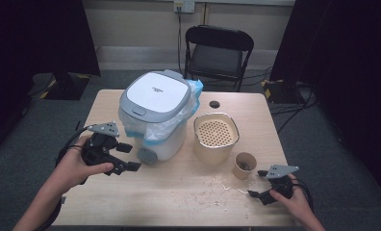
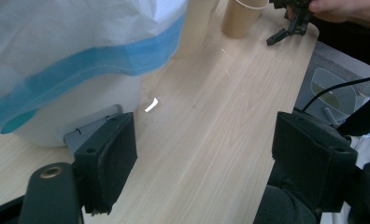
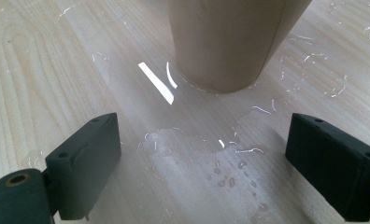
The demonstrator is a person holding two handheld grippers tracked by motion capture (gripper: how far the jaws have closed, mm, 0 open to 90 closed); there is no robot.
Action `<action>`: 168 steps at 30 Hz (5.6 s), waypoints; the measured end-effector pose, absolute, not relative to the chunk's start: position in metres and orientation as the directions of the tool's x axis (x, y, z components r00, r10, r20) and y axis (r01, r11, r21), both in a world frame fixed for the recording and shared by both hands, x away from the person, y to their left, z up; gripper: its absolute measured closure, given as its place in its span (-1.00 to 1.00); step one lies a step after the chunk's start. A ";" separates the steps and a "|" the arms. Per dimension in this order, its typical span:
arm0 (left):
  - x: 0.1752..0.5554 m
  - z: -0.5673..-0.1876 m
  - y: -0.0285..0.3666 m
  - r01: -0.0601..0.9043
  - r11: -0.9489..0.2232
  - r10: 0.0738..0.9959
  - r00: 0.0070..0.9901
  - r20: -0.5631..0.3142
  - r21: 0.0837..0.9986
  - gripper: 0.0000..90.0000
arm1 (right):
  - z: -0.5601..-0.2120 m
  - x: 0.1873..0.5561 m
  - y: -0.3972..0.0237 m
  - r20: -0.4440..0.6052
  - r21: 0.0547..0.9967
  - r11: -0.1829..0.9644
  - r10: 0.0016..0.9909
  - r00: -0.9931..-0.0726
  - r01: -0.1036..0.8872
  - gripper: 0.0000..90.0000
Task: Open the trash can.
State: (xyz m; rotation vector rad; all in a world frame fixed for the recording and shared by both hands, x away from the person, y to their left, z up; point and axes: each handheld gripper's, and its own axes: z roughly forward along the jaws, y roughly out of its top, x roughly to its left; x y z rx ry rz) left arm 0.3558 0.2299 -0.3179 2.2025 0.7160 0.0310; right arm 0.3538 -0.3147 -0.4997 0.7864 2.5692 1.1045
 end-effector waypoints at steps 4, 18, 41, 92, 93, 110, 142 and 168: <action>0.359 -0.310 0.230 0.481 -0.520 0.506 0.839 -0.199 0.706 -0.52 | -0.500 0.354 -0.315 -0.004 0.727 0.570 0.561 -0.828 0.383 -0.79; 0.367 -0.288 0.227 0.460 -0.527 0.503 0.847 -0.174 0.715 -0.53 | -0.500 0.354 -0.315 -0.004 0.727 0.570 0.561 -0.828 0.383 -0.79; 0.376 -0.254 0.217 0.428 -0.550 0.488 0.862 -0.140 0.717 -0.54 | -0.500 0.354 -0.315 -0.005 0.727 0.570 0.561 -0.828 0.382 -0.79; 0.415 -0.225 0.207 0.446 -0.453 0.601 0.792 -0.105 0.772 0.44 | -0.500 0.354 -0.315 -0.004 0.728 0.569 0.561 -0.828 0.383 -0.79; 0.416 -0.226 0.208 0.451 -0.450 0.607 0.788 -0.106 0.771 0.51 | -0.500 0.354 -0.315 -0.003 0.728 0.569 0.561 -0.828 0.383 -0.79; 0.435 -0.242 0.215 0.534 -0.420 0.698 0.706 -0.115 0.733 0.81 | -0.500 0.354 -0.315 -0.005 0.728 0.570 0.561 -0.828 0.381 -0.79; 0.436 -0.246 0.216 0.557 -0.423 0.718 0.687 -0.111 0.714 1.00 | -0.500 0.354 -0.315 -0.004 0.728 0.570 0.560 -0.828 0.381 -0.79; 0.393 -0.282 0.226 0.500 -0.424 0.646 0.751 -0.134 0.755 -0.34 | -0.500 0.354 -0.315 -0.003 0.726 0.572 0.558 -0.830 0.382 -0.80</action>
